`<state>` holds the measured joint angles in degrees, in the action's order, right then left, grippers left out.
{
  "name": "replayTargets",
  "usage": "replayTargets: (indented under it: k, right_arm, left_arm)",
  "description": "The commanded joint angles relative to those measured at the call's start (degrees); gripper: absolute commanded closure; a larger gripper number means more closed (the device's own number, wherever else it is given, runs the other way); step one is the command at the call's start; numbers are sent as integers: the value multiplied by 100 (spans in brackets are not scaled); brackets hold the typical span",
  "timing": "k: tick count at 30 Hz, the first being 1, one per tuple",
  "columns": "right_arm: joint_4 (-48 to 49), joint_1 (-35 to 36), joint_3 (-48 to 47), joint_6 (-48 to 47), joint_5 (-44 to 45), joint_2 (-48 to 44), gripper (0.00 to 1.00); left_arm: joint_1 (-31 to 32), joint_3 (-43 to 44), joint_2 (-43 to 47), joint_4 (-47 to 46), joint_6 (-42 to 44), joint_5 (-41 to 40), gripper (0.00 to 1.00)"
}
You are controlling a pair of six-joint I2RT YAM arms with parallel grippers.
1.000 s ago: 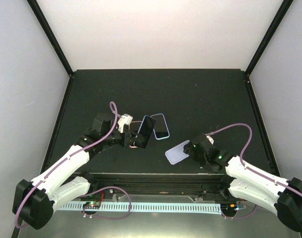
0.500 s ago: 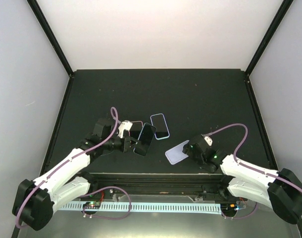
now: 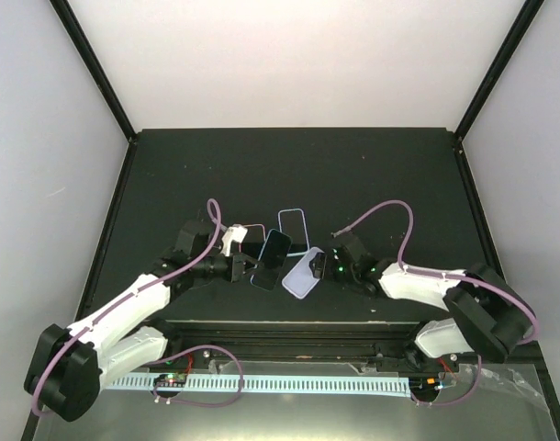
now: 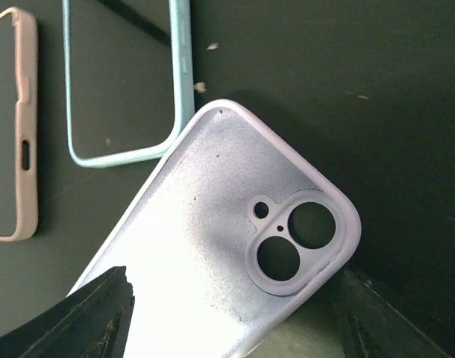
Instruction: Put the phone into the phone case
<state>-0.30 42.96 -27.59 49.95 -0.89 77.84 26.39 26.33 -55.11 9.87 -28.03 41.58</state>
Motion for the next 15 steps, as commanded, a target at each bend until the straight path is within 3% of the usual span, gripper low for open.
replayTargets:
  k: [1,8,15]
  right_arm:
    - [787,-17,-114,-869,-778,211,27]
    - [469,-22,-367,-1116,-443,391,39]
    - [11,-24,-583,-683,-64,758,50]
  left_arm:
    - [121,-10,-95,-642,-205,148,99]
    - [172,85,-609,-762,-138,146,98]
    - [205,156,-887,-781,-101,79,98]
